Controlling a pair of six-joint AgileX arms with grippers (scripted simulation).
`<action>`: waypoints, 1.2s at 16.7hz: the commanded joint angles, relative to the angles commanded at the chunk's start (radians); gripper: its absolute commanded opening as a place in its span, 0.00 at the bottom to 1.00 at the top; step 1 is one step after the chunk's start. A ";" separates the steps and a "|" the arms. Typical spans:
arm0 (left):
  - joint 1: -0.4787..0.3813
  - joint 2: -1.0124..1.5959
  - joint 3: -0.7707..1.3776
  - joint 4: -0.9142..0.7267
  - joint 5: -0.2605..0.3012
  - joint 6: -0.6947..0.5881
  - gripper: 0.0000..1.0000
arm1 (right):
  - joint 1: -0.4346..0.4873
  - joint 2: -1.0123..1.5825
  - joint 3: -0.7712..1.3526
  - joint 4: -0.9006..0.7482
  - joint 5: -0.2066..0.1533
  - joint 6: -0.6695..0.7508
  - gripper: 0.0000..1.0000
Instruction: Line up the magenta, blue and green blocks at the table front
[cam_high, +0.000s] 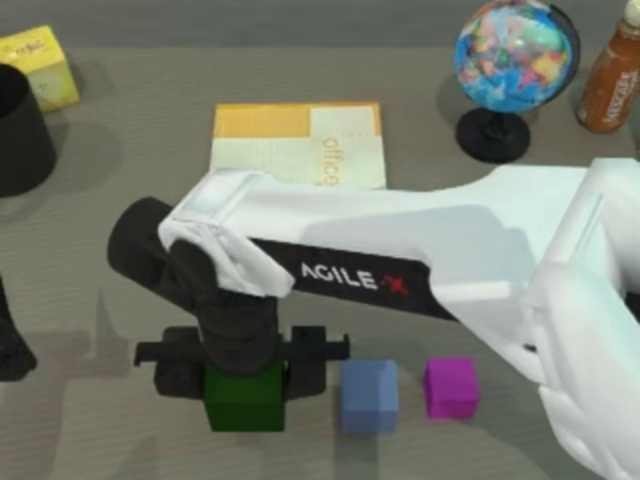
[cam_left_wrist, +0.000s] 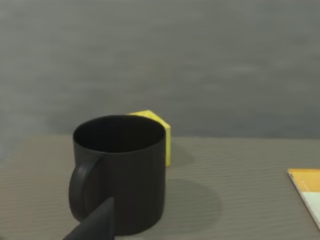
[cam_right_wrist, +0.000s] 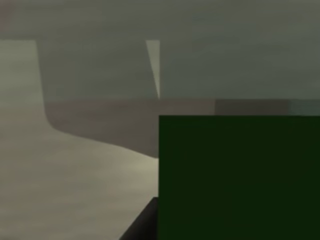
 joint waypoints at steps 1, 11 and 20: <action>0.000 0.000 0.000 0.000 0.000 0.000 1.00 | 0.000 0.000 0.000 0.000 0.000 0.000 0.30; 0.000 0.000 0.000 0.000 0.000 0.000 1.00 | 0.000 0.000 0.000 0.000 0.000 0.000 1.00; 0.000 0.000 0.000 0.000 0.000 0.000 1.00 | -0.002 -0.001 0.004 -0.004 0.000 0.000 1.00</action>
